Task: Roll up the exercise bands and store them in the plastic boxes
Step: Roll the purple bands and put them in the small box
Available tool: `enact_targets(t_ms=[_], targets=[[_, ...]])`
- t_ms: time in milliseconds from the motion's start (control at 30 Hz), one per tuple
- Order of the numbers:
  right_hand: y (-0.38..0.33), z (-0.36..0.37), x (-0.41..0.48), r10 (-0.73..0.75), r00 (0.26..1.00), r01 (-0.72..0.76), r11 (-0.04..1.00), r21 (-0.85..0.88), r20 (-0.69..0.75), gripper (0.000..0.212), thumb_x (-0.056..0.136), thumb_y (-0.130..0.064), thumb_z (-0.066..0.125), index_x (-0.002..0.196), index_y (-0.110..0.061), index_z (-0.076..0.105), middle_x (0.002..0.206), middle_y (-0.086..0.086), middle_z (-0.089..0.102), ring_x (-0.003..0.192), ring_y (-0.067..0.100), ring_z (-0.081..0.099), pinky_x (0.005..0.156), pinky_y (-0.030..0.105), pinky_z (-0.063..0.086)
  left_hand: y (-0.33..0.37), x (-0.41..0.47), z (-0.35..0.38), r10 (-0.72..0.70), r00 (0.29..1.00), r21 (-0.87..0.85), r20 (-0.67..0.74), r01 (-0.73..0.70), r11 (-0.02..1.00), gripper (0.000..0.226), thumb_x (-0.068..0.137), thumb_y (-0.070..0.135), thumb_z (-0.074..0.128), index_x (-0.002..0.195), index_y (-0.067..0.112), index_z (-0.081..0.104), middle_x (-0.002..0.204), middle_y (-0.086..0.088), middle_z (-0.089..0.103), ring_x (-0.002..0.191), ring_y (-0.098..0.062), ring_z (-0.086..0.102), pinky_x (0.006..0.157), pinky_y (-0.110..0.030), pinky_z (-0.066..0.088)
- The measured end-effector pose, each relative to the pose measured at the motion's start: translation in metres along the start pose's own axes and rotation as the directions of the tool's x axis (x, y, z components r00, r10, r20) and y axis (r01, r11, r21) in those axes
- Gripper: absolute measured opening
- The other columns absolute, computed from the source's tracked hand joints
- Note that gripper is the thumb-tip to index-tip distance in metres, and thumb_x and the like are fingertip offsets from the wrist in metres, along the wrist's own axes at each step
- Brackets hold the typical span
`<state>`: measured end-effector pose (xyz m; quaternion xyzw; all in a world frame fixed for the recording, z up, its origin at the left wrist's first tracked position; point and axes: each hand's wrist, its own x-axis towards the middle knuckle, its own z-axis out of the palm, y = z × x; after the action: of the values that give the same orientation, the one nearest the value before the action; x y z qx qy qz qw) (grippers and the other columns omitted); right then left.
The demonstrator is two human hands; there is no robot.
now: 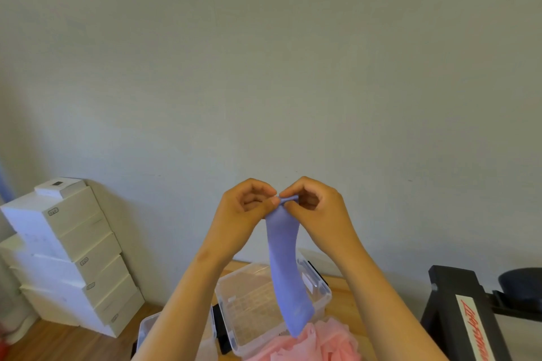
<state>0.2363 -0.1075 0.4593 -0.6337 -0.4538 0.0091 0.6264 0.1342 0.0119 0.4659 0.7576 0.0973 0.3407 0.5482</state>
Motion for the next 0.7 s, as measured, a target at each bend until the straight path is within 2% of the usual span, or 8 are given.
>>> enact_targets(t_ms=[67,167,267,467,533,600,700], targets=[[0.0015,-0.0030,0.0006,0.057,0.997,-0.059,0.997,0.055,0.053,0.021,0.083,0.004,0.064,0.085,-0.017,0.067,0.083,-0.003,0.070,0.081,0.010,0.067,0.073,0.021,0.054,0.0000,-0.0003,0.0002,0.010,1.000,0.003,-0.025,-0.010,1.000,0.012,0.084,0.000,0.071,0.084,0.012,0.067,0.080,0.004,0.073,0.081,-0.010,0.071,0.070,-0.016,0.051],[0.0036,-0.0068,0.0018,0.146,0.979,-0.159,0.983,0.086,0.141,0.017,0.083,-0.003,0.068,0.093,-0.017,0.067,0.092,-0.001,0.072,0.086,0.011,0.069,0.077,0.024,0.055,-0.0006,-0.0008,0.0003,0.030,0.998,0.032,-0.053,-0.029,0.999,0.018,0.081,-0.004,0.071,0.081,0.013,0.068,0.075,0.010,0.072,0.076,-0.005,0.069,0.069,-0.014,0.051],[0.0031,-0.0066,0.0016,0.120,0.989,-0.129,0.986,0.105,0.088,0.011,0.085,-0.006,0.068,0.085,-0.016,0.068,0.086,0.000,0.072,0.083,0.010,0.069,0.074,0.021,0.054,-0.0006,-0.0017,0.0007,0.047,0.998,0.032,-0.051,-0.046,0.998,0.016,0.081,-0.003,0.072,0.082,0.013,0.068,0.077,0.008,0.073,0.077,-0.006,0.070,0.070,-0.015,0.052],[0.0012,-0.0024,0.0022,0.034,0.999,-0.036,0.998,0.058,0.025,0.022,0.084,0.000,0.066,0.081,-0.022,0.069,0.081,-0.004,0.070,0.079,0.009,0.067,0.072,0.021,0.054,-0.0040,-0.0007,0.0026,-0.023,1.000,-0.038,-0.013,0.023,0.999,0.008,0.090,0.013,0.065,0.093,0.007,0.069,0.088,-0.004,0.075,0.088,-0.015,0.072,0.072,-0.023,0.057],[0.0013,-0.0024,0.0013,0.029,0.999,-0.030,0.999,0.044,0.026,0.025,0.082,0.002,0.066,0.080,-0.023,0.068,0.080,-0.004,0.070,0.079,0.011,0.067,0.073,0.023,0.055,-0.0058,-0.0019,0.0024,-0.030,0.999,-0.038,-0.020,0.029,0.999,0.005,0.089,0.010,0.066,0.091,0.008,0.070,0.088,-0.007,0.075,0.088,-0.018,0.072,0.071,-0.022,0.056],[0.0011,-0.0042,-0.0007,0.055,0.995,-0.063,0.994,0.092,0.081,0.024,0.082,0.004,0.066,0.085,-0.020,0.067,0.085,-0.002,0.070,0.084,0.013,0.068,0.077,0.026,0.056,-0.0055,-0.0038,0.0014,-0.018,0.999,-0.037,-0.046,0.016,0.999,0.007,0.084,0.005,0.071,0.088,0.011,0.071,0.085,-0.002,0.075,0.085,-0.014,0.072,0.071,-0.018,0.053],[0.0020,-0.0058,-0.0025,0.124,0.986,-0.141,0.977,0.161,0.107,0.019,0.084,-0.003,0.069,0.095,-0.018,0.066,0.094,-0.002,0.070,0.089,0.007,0.067,0.077,0.020,0.053,-0.0050,-0.0045,-0.0001,0.001,0.998,-0.018,-0.059,-0.002,1.000,0.015,0.081,0.000,0.073,0.085,0.014,0.071,0.080,0.007,0.074,0.080,-0.008,0.071,0.069,-0.015,0.052]])
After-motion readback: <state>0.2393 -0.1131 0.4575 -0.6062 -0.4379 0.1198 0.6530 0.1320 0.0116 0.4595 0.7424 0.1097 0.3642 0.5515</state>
